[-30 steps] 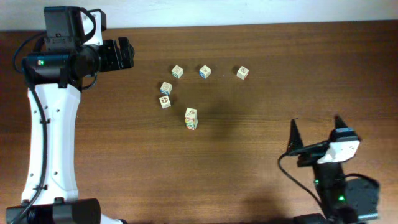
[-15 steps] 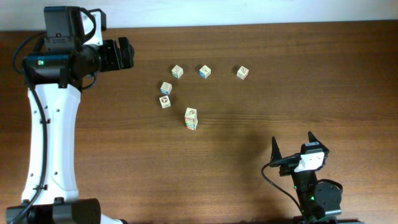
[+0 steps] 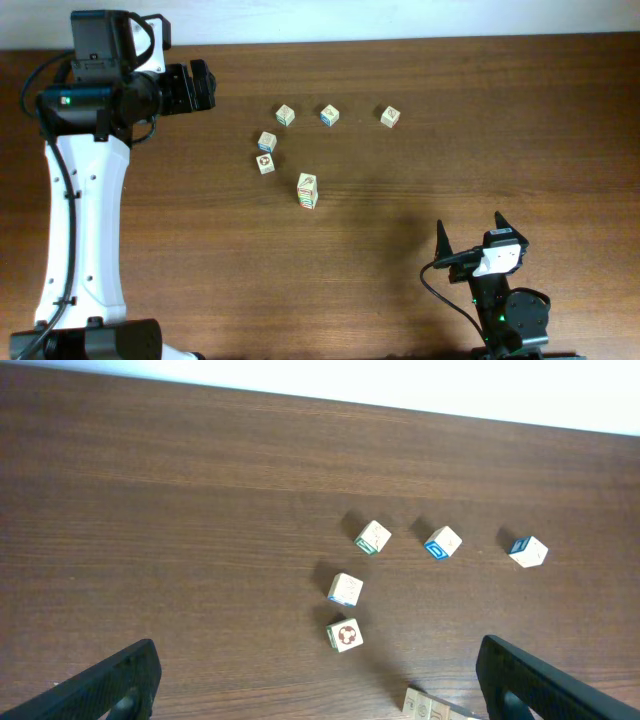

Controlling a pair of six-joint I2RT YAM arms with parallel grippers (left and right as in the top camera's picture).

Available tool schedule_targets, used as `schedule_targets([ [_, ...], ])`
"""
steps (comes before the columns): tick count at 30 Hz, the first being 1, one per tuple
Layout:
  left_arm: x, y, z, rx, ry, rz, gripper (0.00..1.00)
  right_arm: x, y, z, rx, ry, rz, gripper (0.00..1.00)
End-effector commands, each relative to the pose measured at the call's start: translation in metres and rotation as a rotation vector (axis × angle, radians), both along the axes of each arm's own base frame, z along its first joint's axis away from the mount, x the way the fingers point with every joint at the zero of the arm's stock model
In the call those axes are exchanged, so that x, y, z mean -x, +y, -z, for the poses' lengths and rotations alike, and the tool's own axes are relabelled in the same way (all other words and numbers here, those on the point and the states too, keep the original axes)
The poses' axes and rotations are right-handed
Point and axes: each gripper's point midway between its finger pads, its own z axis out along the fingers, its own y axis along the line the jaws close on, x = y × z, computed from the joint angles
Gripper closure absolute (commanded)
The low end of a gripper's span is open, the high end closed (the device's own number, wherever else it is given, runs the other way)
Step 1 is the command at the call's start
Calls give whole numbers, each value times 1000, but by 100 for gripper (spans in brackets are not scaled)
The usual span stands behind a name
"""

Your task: Rotate 4 blocks

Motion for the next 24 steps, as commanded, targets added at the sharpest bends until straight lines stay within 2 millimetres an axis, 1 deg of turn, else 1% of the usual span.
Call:
schedule_targets([
  [1, -1, -1, 0, -6, -3, 8, 1, 0, -3, 2, 0, -3, 16, 2],
  [12, -1, -1, 0, -6, -3, 7, 1, 0, -3, 2, 0, -3, 16, 2],
  [14, -1, -1, 3, -6, 5, 8, 1, 0, -3, 2, 0, -3, 16, 2],
  [19, 0, -1, 4, -6, 9, 8, 1, 0, -3, 2, 0, -3, 16, 2],
  [22, 8, -1, 5, -6, 15, 8, 1, 0, -3, 2, 0, -3, 16, 1],
  [24, 18, -1, 10, -5, 27, 8, 1, 0, -3, 2, 0, -3, 16, 2],
])
